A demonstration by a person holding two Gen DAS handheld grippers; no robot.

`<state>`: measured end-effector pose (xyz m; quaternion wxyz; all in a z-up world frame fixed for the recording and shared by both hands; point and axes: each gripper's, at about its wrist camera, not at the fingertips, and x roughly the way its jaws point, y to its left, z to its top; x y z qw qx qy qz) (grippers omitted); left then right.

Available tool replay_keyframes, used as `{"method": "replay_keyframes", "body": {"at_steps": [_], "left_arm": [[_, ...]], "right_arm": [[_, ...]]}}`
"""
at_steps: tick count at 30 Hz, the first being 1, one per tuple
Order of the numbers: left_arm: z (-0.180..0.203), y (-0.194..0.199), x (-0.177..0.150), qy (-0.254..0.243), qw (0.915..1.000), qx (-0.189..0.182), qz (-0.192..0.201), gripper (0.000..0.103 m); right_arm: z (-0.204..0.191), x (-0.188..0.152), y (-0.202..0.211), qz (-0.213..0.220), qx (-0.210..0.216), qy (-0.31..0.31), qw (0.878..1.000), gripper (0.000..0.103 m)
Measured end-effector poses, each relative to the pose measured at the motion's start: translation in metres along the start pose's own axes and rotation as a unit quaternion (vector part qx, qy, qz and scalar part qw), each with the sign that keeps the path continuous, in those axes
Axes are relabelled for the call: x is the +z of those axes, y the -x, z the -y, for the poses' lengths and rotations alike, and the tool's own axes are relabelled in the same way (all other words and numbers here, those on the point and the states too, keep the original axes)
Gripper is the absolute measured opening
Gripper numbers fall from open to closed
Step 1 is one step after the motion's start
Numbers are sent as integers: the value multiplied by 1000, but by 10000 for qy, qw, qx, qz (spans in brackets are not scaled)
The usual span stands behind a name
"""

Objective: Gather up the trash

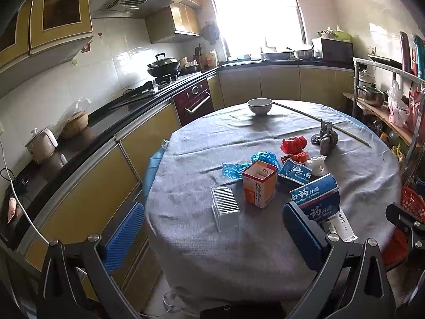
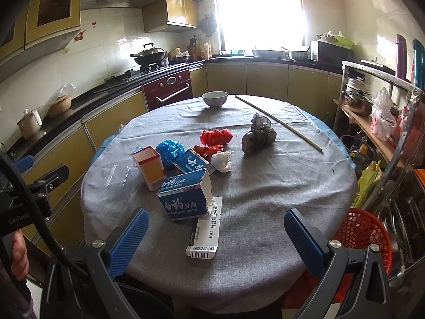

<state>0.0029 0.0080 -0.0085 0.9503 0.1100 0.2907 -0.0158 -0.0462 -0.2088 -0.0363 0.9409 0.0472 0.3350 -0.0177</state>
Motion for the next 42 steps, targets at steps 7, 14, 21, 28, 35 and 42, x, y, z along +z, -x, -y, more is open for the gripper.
{"method": "replay_keyframes", "body": {"at_steps": [7,14,21,28,35,42], "left_arm": [[0,-1,0,-4,10000,-10,-14,103],[-1,-2,-1,3,10000,-4,-30,103],[-1,-2,-1,6,10000,-4,-32,103],[-2,-4,-3,6,10000,-4,-42,103],[-2,-4,-3,11,10000,-10,-44,103],[-2,-4,-3,12,10000,-10,-46,103]], "right_arm": [[0,-1,0,-9,3,-13,10000,103],[0,-1,-1,-30,9,-6,10000,103],[-2,-2,-2,-39,16,7,10000,103],[-1,-2,-2,-40,18,4,10000,103],[-3,-3,-4,-68,27,38,10000,103],[-5,-3,-6,-107,41,57,9999,103]]}}
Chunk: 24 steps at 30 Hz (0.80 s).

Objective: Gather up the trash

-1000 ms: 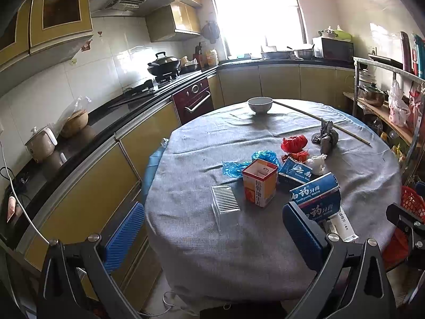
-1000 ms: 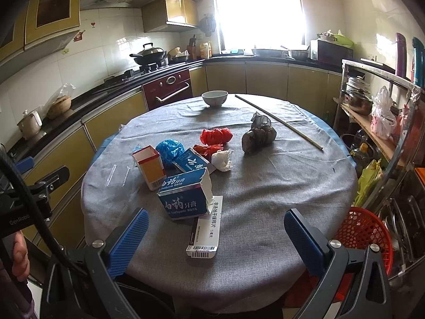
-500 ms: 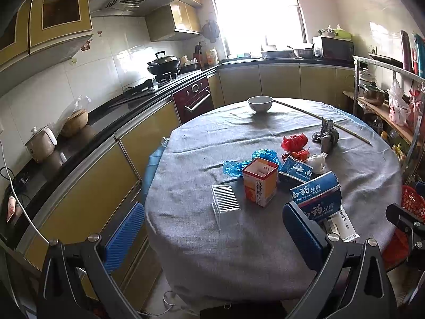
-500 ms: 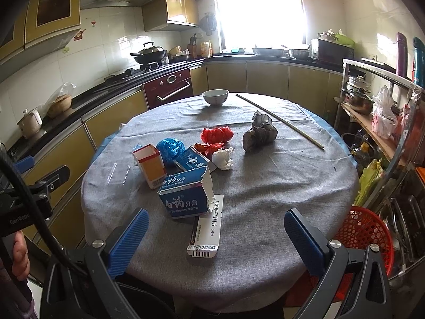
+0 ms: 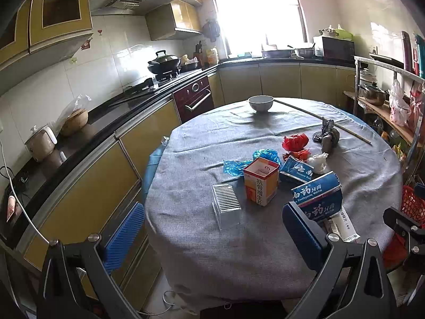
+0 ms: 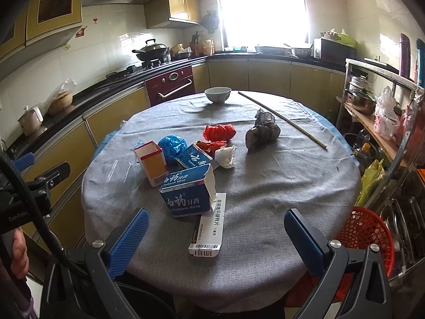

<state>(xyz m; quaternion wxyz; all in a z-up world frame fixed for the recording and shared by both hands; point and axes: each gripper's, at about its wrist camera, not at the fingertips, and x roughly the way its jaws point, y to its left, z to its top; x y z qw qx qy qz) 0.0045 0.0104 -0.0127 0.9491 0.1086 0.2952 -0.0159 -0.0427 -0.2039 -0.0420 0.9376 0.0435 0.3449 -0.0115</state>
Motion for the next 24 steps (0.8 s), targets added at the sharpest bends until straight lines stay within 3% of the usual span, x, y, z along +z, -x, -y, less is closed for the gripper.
{"method": "replay_keyframes", "body": {"at_steps": [8,15,24], "left_arm": [[-4,-5,-2,21,10000,-34,-62,103],[-16,-33,-12,258,9981,-316,-467,103],[-14,-63,-25,359,9912,-992,-802,103]], "right_arm": [[-2,-1,-4,-52,22,20,10000,103],[-1,-8,-19,-252,81,20,9996,102],[-5,-26,-76,-944,396,-24,9947,83]]}}
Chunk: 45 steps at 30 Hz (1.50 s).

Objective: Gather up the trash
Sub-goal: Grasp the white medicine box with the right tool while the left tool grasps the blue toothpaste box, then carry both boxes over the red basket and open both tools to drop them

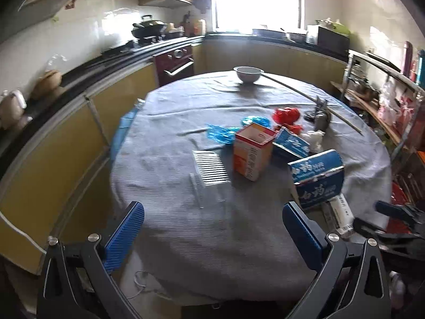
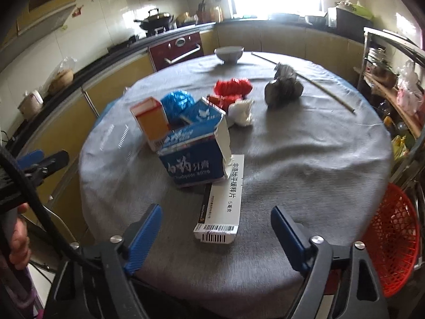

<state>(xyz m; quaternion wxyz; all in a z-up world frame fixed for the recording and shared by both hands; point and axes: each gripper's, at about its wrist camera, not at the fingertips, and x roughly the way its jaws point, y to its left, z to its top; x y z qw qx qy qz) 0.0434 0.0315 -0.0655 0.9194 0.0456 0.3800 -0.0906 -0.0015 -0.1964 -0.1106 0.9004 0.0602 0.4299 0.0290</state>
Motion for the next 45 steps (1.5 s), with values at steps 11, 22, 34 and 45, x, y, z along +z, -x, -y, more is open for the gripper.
{"method": "replay_keyframes", "body": {"at_steps": [11,22,34,45], "left_arm": [[17,-11,24,-531,9945,-902,84,103],[98,-50,55,-1912,9633,-1886,6,103],[145,-111,67,-2534,9318,-2427,-927,100],[143,-117,41,-2369,9137,-2774,-1790,63]], "right_arm": [[10,2,-63,-568,11,-32,9984,48],[81,-4,-36,-434,-112,-602,9972,47],[117,-9,-33,-410,239,-1139,9924,47],[123,-10,-34,-346,460,-1259,9904,47]]}}
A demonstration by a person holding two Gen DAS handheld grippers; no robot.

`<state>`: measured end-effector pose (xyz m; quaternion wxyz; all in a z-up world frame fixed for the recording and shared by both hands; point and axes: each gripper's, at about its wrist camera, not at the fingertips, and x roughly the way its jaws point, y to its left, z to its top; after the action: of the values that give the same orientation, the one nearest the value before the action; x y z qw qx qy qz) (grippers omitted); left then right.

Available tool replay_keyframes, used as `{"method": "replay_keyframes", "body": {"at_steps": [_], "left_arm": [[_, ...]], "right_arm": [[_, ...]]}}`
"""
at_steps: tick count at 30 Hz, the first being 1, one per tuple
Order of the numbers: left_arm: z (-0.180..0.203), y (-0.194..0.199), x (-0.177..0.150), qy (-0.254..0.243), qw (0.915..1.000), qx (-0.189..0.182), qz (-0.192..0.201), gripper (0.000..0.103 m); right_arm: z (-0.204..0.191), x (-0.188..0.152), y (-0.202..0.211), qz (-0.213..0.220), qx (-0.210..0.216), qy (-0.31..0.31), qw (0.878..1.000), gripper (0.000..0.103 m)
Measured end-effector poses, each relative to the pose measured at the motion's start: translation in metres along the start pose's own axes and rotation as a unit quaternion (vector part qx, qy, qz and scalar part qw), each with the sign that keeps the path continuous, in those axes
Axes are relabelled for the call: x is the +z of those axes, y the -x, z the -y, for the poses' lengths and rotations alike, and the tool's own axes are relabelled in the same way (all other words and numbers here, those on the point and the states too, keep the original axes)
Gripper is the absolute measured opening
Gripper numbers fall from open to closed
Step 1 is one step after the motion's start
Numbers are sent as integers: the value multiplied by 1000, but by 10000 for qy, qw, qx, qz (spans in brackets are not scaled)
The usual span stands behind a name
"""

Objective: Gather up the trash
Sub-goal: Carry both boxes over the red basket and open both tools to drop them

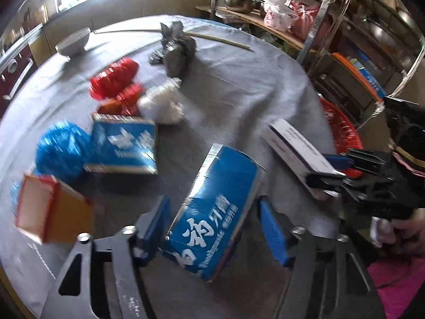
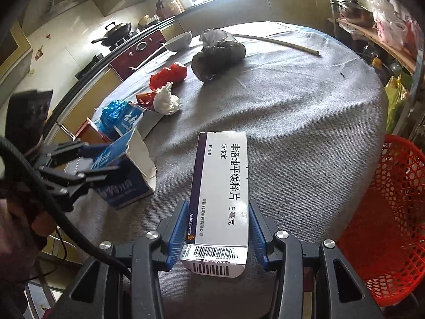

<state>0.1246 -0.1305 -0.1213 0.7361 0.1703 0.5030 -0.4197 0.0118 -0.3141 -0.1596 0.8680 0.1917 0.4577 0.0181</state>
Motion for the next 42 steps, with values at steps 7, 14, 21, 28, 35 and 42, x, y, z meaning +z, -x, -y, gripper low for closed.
{"method": "replay_keyframes", "body": {"at_steps": [7,14,21,28,35,42], "left_arm": [[17,-2,-15,54,9998,210,-9,63],[24,0,-16,144,9994,214,231,43],[51,10,9,-115,9987,182,466,43],[78,-2,37,-220,9987,91,456,43],[121,-11,65,-485,9975,-208,470,43],[187,-44,96,-890,9938,-583,312,43]], "right_arm": [[-1,0,0,27,-16,55,10000,47],[2,-2,9,203,-10,36,9998,47],[23,-2,29,498,253,-304,9980,46],[64,-5,55,798,589,-1007,9900,46],[113,-12,97,1348,223,-1464,9797,46],[170,-31,125,1560,-395,-2063,9652,46]]}}
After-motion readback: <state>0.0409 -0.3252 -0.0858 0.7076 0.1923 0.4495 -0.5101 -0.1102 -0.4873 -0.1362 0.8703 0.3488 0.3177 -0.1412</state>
